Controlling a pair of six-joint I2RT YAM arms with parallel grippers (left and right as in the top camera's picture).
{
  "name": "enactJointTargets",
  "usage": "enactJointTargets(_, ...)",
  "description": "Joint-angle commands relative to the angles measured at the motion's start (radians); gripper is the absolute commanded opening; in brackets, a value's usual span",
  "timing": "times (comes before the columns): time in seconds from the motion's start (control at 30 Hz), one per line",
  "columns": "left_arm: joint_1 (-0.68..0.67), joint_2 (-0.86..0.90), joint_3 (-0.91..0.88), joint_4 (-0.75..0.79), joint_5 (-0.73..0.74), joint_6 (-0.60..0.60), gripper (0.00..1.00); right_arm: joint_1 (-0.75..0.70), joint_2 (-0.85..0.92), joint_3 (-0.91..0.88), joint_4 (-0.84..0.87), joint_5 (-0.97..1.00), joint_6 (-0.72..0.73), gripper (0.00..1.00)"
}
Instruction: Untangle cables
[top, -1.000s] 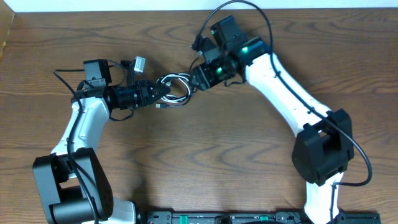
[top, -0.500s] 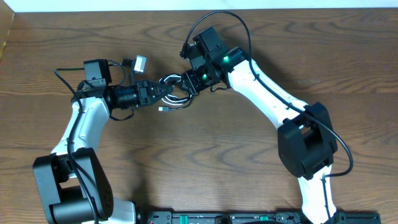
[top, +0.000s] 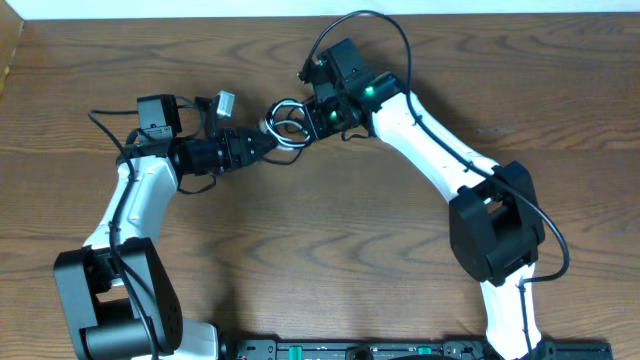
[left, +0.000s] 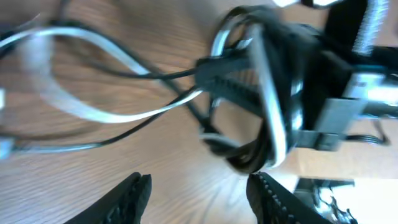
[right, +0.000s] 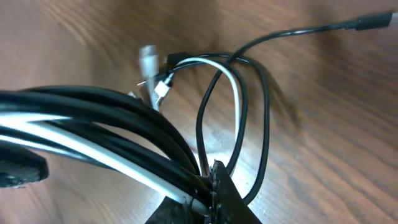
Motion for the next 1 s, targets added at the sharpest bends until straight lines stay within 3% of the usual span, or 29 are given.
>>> enactJointTargets(0.0, -0.002, -0.007, -0.003, 0.002, -0.132, -0.094, 0.54, 0.006, 0.013, 0.0, 0.023, 0.024, 0.065, 0.01)
enactJointTargets(0.2, -0.024, -0.007, -0.003, 0.008, -0.132, -0.095, 0.55, 0.026, -0.019, 0.011, 0.01, 0.256, 0.112, 0.01)
enactJointTargets(0.33, -0.038, -0.007, -0.003, 0.014, -0.131, -0.095, 0.46, 0.071, -0.074, 0.011, -0.035, 0.57, 0.112, 0.01)
enactJointTargets(0.47, -0.057, -0.007, -0.003, 0.03, -0.131, -0.096, 0.45, 0.136, -0.1, 0.011, -0.072, 0.813, 0.111, 0.01)
enactJointTargets(0.57, -0.078, -0.007, -0.003, 0.04, -0.132, -0.096, 0.45, 0.179, -0.1, 0.011, -0.083, 0.858, 0.112, 0.01)
enactJointTargets(0.97, -0.129, -0.007, -0.003, 0.053, -0.206, -0.097, 0.42, 0.217, -0.1, 0.011, -0.05, 0.747, 0.154, 0.01)
